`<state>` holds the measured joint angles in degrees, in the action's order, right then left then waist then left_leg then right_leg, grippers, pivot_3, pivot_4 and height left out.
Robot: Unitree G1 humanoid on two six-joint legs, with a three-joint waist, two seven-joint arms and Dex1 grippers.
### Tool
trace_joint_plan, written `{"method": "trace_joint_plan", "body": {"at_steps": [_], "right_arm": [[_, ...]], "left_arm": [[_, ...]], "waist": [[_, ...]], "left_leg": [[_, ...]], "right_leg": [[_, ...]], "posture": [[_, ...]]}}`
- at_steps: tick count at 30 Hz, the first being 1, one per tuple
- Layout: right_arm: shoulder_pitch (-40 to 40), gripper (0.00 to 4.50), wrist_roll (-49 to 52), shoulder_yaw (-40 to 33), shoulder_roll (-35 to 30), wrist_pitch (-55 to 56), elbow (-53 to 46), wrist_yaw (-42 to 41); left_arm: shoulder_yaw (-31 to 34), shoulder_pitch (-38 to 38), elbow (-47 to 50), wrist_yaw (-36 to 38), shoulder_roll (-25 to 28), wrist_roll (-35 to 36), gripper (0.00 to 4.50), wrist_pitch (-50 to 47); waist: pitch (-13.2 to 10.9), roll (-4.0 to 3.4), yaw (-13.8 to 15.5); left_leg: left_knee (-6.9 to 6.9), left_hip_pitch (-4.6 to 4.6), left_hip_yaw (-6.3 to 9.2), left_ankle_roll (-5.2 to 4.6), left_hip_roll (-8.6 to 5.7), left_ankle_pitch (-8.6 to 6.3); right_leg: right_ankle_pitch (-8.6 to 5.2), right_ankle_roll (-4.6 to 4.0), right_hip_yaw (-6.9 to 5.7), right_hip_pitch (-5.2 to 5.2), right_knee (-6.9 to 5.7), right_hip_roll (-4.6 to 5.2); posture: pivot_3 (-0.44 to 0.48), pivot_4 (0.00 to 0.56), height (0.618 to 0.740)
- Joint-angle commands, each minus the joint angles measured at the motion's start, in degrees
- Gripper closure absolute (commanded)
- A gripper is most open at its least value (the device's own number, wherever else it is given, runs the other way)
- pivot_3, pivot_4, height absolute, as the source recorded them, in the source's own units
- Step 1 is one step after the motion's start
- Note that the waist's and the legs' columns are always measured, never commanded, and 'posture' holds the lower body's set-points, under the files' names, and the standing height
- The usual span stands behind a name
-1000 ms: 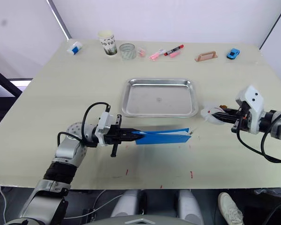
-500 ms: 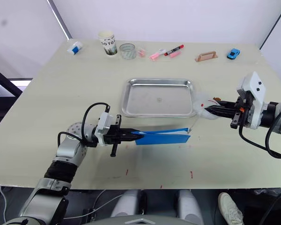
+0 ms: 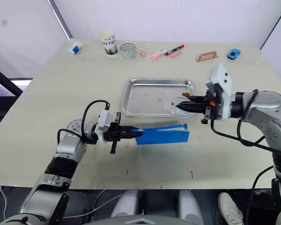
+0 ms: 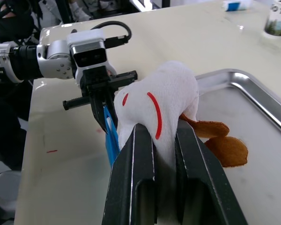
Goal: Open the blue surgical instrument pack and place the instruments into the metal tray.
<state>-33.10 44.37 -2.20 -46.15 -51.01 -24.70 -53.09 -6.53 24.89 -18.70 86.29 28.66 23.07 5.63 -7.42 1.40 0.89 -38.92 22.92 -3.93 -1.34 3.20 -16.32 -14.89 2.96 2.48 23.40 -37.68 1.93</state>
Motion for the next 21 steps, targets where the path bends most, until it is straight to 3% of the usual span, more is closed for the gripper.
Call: {"method": "trace_joint_plan", "body": {"at_steps": [1,10,21], "right_arm": [[-4.80,4.43,-1.44,2.54,3.56,2.98,-0.85,0.91],[-7.41,4.43,-4.90,7.25,7.23,5.20,0.92,-0.86],[-8.79,4.43,-9.55,12.92,16.41,6.94,2.82,1.70]], "left_arm": [[-2.27,-0.02,1.37,0.13,0.28,-2.31,4.50,-1.16],[-2.86,0.41,3.08,-0.42,0.62,-2.72,4.50,-3.05],[-3.06,0.08,5.21,-1.23,0.27,-3.19,4.50,-5.03]], "waist": [[0.00,-0.01,-0.22],[0.00,0.00,-0.09],[0.00,-0.01,-0.08]], "left_leg": [[0.00,-0.01,-0.02,0.00,0.00,0.00],[-0.01,0.00,-0.01,-0.01,0.00,0.00],[-0.02,0.02,-0.01,0.00,0.00,0.00]], "right_leg": [[0.00,0.00,0.02,0.01,-0.03,0.00],[0.00,0.00,0.00,0.02,-0.03,0.00],[0.00,0.00,-0.01,0.04,-0.06,-0.01]], "posture": [[0.000,0.150,0.740],[0.000,0.150,0.740],[0.000,0.150,0.740]]}}
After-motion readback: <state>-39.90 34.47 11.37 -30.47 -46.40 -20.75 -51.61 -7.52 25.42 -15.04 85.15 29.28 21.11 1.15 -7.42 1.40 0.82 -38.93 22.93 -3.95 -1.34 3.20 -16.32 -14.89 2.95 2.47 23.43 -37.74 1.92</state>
